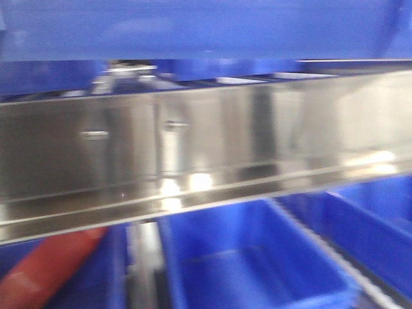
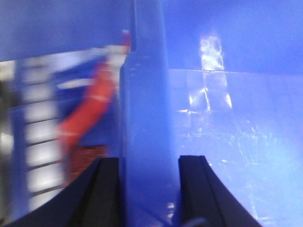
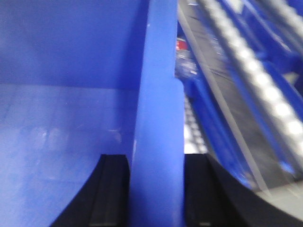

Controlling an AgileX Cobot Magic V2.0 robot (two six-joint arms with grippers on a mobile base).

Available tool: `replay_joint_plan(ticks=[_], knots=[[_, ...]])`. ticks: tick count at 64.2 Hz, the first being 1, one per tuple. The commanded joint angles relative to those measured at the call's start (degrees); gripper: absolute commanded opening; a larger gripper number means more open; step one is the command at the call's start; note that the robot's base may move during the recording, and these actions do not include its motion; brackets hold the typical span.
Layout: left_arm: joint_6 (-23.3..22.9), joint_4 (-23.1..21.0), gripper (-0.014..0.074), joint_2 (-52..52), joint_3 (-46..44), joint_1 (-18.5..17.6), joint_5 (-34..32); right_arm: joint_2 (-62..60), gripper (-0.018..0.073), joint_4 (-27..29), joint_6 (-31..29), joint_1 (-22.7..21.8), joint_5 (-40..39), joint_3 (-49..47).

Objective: Move blue bin to conveyor side
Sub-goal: 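Hold the blue bin with both grippers while driving away from the shelf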

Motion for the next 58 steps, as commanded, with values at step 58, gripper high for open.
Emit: replay_joint_plan(ticks=[58], knots=[[0.3, 0.4, -0.0019, -1.4, -0.8, -0.3, -3.4, -1.4, -0.0089, -0.8, -1.0, -0.4, -5.7, -1.4]])
